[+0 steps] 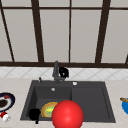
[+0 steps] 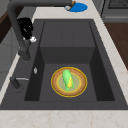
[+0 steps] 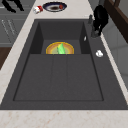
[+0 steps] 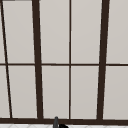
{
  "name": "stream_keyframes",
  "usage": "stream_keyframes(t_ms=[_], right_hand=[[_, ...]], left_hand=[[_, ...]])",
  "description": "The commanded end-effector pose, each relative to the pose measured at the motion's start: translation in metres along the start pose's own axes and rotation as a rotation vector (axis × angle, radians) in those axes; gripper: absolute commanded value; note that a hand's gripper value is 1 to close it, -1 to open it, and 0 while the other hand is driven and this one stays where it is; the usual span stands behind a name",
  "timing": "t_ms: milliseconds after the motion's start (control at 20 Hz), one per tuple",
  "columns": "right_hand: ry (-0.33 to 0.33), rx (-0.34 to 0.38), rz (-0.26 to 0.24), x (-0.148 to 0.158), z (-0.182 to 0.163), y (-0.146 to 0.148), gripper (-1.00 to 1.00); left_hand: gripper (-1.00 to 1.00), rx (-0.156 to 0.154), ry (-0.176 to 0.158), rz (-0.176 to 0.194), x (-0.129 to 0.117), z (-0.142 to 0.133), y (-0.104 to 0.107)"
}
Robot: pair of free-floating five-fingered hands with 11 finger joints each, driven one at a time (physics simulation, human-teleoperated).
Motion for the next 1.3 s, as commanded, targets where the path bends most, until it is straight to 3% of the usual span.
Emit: stream_keyframes(t_ms=[0,250,300,350,500,550,600,650,700,850,1250], right_hand=[[-0.009,0.037,0.078,0.01,0.024,0.0,1.0],[-0.004,0.019,0.058,0.009,0.022,0.006,1.0],[-0.009,0.002,0.004,0.003,0.012,0.005,1.0],[0.003,-0.006,-0.004,0.001,0.004,0.002,1.0],[-0.038,-0.003,0.013,0.0,-0.001,-0.001,1.0],[-0.054,-0.007,0.019,-0.003,-0.002,-0.001,-1.0],[-0.053,0.039,-0.024,-0.005,-0.009,-0.005,-1.0],[-0.076,0.063,-0.025,-0.005,-0.01,-0.009,-1.0],[-0.092,0.083,0.033,-0.008,-0.013,-0.013,-1.0],[-0.1,0.102,0.077,-0.011,-0.013,-0.022,-1.0],[-0.124,0.127,0.081,-0.025,-0.007,-0.057,-1.0]], left_hand=[[0.0,0.0,0.0,0.0,0.0,0.0,0.0],[0.0,0.0,0.0,0.0,0.0,0.0,0.0],[0.0,0.0,0.0,0.0,0.0,0.0,0.0],[0.0,0.0,0.0,0.0,0.0,0.0,0.0],[0.0,0.0,0.0,0.0,0.0,0.0,0.0],[0.0,0.0,0.0,0.0,0.0,0.0,0.0],[0.0,0.0,0.0,0.0,0.0,0.0,0.0],[0.0,0.0,0.0,0.0,0.0,0.0,0.0],[0.0,0.0,0.0,0.0,0.0,0.0,0.0],[0.0,0.0,0.0,0.0,0.0,0.0,0.0],[0.0,0.0,0.0,0.0,0.0,0.0,0.0]])
